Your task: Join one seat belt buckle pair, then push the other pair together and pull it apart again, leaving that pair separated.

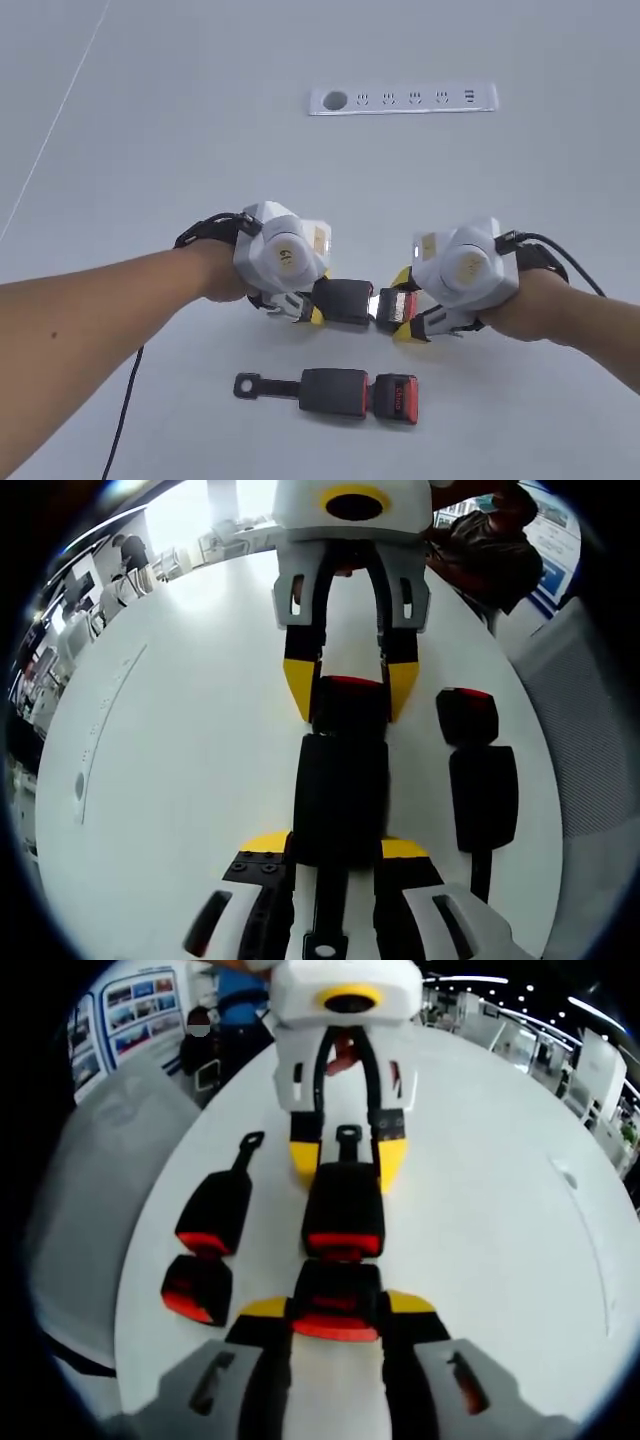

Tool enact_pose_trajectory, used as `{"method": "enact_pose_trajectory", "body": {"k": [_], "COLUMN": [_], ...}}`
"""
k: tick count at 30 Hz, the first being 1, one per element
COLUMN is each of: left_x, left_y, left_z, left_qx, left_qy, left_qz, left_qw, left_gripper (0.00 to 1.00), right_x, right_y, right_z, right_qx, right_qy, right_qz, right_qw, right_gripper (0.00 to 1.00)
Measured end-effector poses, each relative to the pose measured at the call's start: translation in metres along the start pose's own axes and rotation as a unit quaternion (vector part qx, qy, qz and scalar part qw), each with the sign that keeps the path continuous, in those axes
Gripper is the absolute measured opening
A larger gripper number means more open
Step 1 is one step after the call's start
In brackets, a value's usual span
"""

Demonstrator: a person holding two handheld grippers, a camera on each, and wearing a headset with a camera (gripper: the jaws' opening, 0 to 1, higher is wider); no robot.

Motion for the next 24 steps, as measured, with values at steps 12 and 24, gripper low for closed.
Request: {"method": "enact_pose_trajectory", "body": {"k": [12, 24], "left_x": [0.0000, 0.0001], "left_y": [0.0013, 0.0024], "left_z": [-0.0017, -0.0031], "left_qx": [-0.019, -0.043], "left_qy": [-0.001, -0.003], "left_qz": [0.002, 0.012], "left_qw": [0.9998, 0.9990], "left_gripper": [0.30, 0.31], "right_x": [0.0004, 0.0000], "right_y": [0.0005, 0.0013], "right_z": [0.0001, -0.0003], "right_qx": [0.006, 0.013], "right_qy": [-0.001, 0.000], "right_qz": [0.009, 0.014], "right_qw": [0.9999, 0.9998], "right_gripper": [0.34, 0.35]}}
Point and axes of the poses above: the centre of the closed fingertips' face, and the gripper's own axes: x roughly backward along the fingers, z roughly to its left, y roughly out of its top, the point moved 3 cm from there along x, roughly backward along the fingers, and after that the axes turned 3 degrees about z, right-handed, at the moved point
